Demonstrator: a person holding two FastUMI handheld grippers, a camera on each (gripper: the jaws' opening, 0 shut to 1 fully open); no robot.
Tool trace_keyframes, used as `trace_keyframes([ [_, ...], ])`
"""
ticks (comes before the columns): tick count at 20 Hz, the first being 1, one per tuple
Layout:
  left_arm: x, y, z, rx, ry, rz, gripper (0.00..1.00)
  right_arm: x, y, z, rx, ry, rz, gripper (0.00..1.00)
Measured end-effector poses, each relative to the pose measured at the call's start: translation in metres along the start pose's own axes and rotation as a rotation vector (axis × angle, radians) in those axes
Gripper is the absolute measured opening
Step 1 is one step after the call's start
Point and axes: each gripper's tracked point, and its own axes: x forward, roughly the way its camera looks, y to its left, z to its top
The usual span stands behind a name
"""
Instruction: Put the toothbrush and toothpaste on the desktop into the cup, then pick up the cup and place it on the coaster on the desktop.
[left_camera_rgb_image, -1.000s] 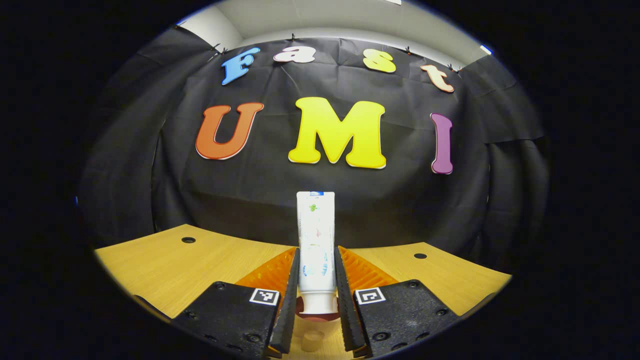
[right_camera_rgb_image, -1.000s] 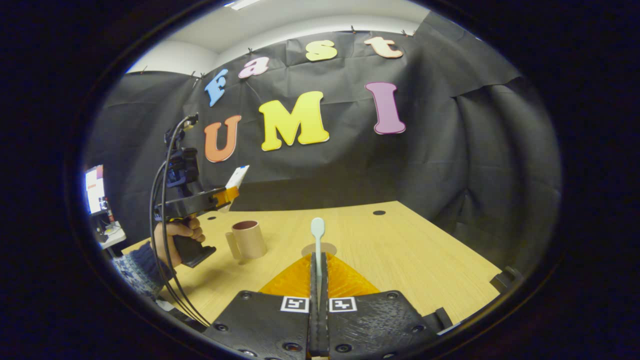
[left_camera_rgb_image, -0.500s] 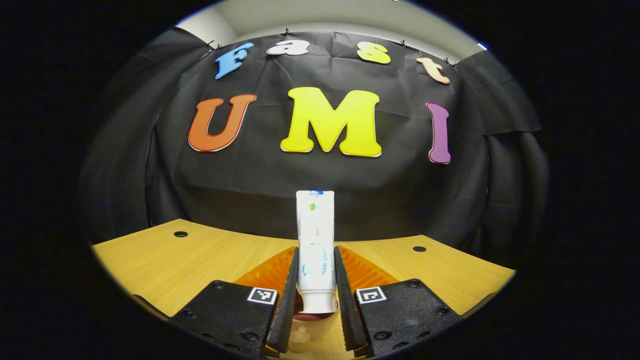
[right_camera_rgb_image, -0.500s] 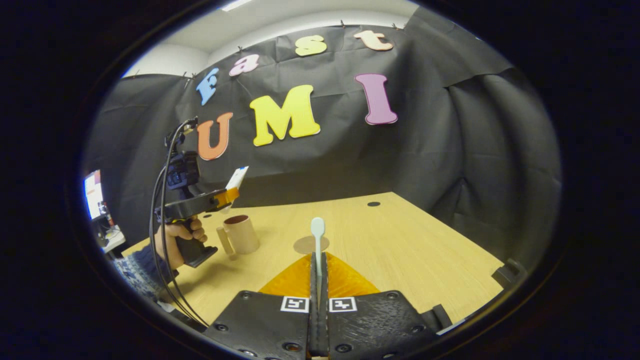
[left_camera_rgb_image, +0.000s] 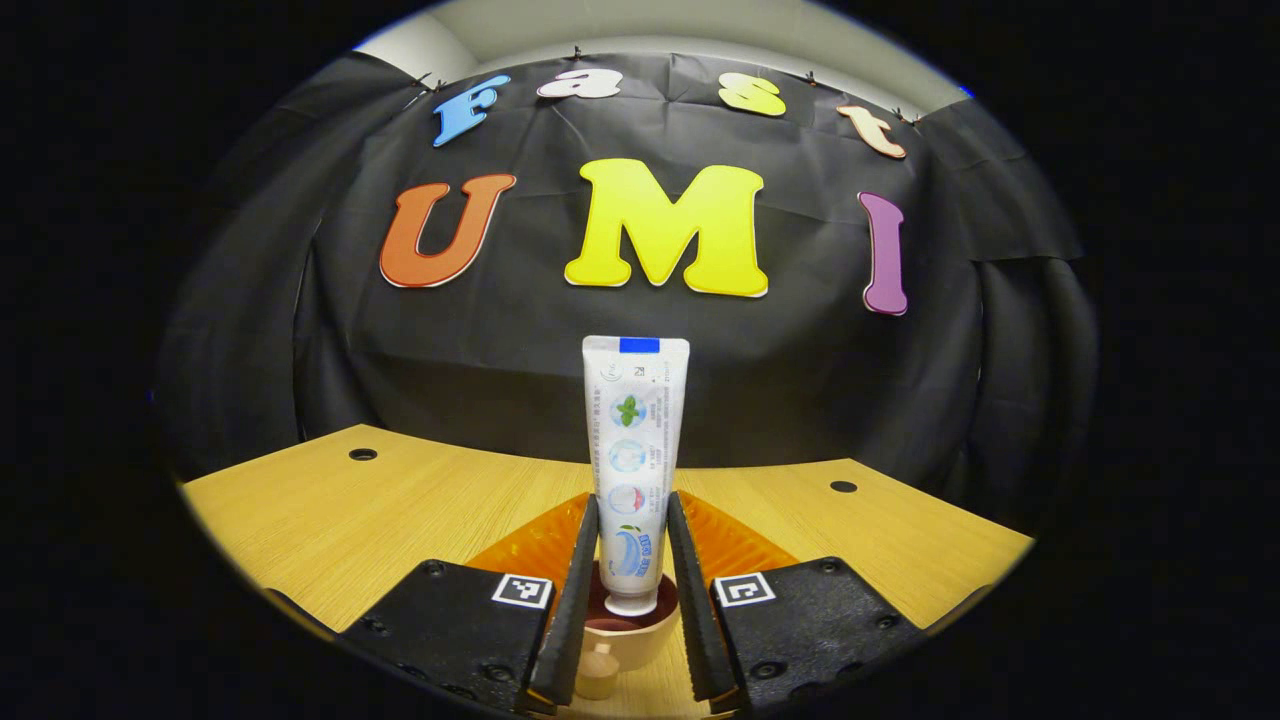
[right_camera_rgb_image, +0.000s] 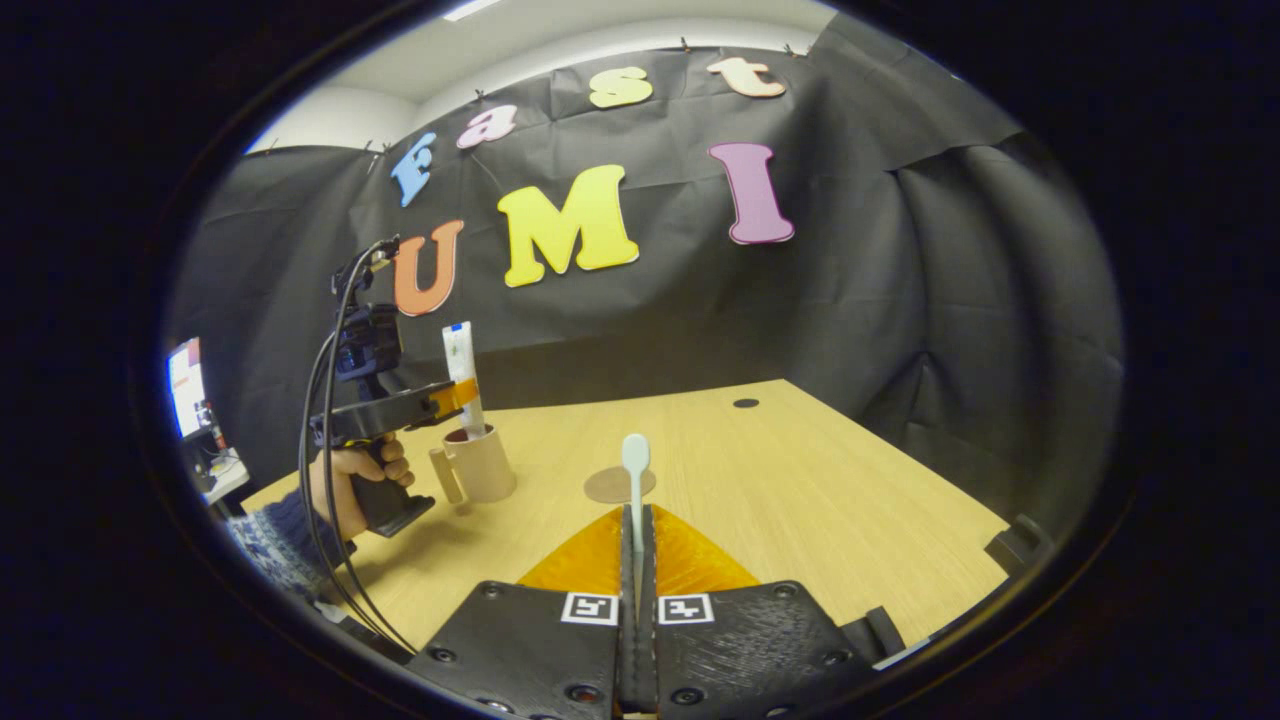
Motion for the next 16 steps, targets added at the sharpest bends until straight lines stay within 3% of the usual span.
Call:
trace_keyframes([
  [1,-0.001,0.000,0.000,0.000,0.004,0.009,0.50,0.000,-0.001,0.001,-0.001,-0.001,-0.001,0.00],
  [2,-0.004,0.001,0.004,0.006,-0.009,0.021,0.45,0.001,-0.001,0.000,-0.002,-0.001,-0.001,0.00],
  [3,-0.006,0.000,0.006,0.013,-0.012,0.028,0.47,0.001,-0.002,0.001,-0.004,0.000,-0.001,0.00],
  [5,-0.012,-0.001,0.008,0.027,-0.008,0.048,0.70,0.005,-0.005,0.002,-0.014,0.005,-0.011,0.00],
  [6,-0.021,-0.001,0.014,0.035,-0.026,0.059,0.95,0.007,-0.006,0.001,-0.021,0.011,-0.019,0.00],
  [9,-0.032,-0.006,0.025,0.082,-0.080,0.061,0.97,0.010,-0.003,-0.001,-0.054,0.033,-0.036,0.00],
  [16,-0.073,-0.011,0.034,0.054,-0.083,0.012,0.97,0.011,0.016,0.024,-0.071,-0.009,-0.027,0.00],
])
